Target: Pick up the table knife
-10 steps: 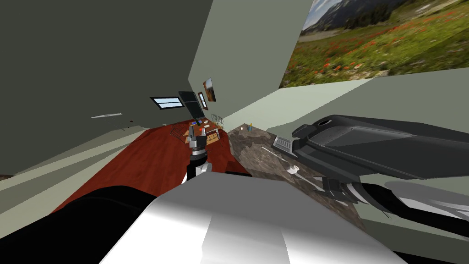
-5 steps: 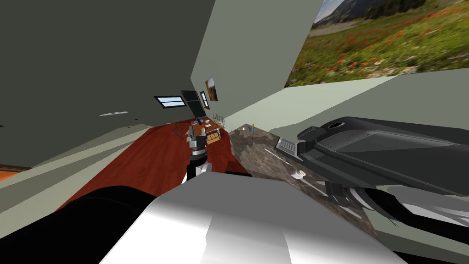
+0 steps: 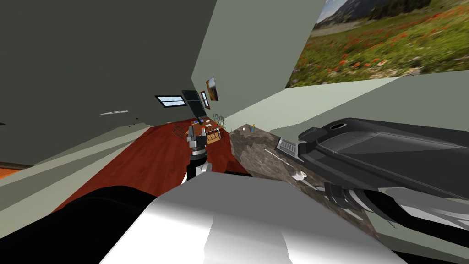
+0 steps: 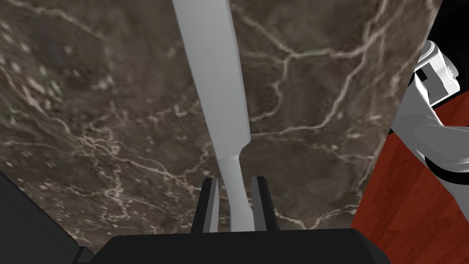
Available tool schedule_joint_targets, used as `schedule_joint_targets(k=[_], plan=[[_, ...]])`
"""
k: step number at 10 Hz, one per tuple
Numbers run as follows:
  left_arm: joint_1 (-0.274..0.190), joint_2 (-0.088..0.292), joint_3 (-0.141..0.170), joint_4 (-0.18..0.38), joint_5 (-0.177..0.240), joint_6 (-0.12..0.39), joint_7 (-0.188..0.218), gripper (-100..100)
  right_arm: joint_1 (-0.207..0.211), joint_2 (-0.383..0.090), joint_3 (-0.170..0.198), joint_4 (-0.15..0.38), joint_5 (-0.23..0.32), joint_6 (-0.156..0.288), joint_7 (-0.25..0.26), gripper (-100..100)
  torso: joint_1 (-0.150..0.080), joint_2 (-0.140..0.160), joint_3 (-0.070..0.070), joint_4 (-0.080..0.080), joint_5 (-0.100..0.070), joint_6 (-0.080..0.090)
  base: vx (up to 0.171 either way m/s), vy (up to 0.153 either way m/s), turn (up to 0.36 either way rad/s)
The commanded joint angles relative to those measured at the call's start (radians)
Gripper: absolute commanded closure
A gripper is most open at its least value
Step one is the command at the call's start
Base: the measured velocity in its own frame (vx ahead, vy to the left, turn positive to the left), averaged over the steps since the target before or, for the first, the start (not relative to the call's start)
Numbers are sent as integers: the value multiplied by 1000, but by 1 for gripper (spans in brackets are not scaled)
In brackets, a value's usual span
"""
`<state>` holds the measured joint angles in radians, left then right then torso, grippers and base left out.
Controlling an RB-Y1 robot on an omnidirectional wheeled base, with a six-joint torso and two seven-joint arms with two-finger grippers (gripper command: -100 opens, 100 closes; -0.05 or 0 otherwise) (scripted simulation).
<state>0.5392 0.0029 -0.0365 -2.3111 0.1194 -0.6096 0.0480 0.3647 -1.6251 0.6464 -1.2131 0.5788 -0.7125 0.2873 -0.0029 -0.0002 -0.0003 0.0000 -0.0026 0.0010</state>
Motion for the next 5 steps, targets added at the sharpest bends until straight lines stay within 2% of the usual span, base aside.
schedule_joint_targets(k=[1, 2, 3, 4, 5], plan=[[0, 0, 0, 0, 0, 0, 0, 0, 0, 0, 0, 0, 0, 0, 0, 100, 0, 0, 0, 0, 0, 0, 0, 0, 0], [0, 0, 0, 0, 0, 0, 0, 0, 0, 0, 0, 0, 0, 0, 0, 100, 0, 0, 0, 0, 0, 0, 0, 0, 0], [0, 0, 0, 0, 0, 0, 0, 0, 0, 0, 0, 0, 0, 0, 0, 0, -1, 0, 0, 0, 0, 0, 0, 0, 0], [0, 0, 0, 0, 0, 0, 0, 0, -8, -32, -6, -3, -8, -21, -5, 100, -1, 0, 0, 0, 0, 0, -17, 6, -101], [0, 0, 0, 0, 0, 0, 0, 0, -11, -53, -9, -11, -13, -31, -10, 100, 0, 1, 1, 0, 1, 1, -24, 6, -119]])
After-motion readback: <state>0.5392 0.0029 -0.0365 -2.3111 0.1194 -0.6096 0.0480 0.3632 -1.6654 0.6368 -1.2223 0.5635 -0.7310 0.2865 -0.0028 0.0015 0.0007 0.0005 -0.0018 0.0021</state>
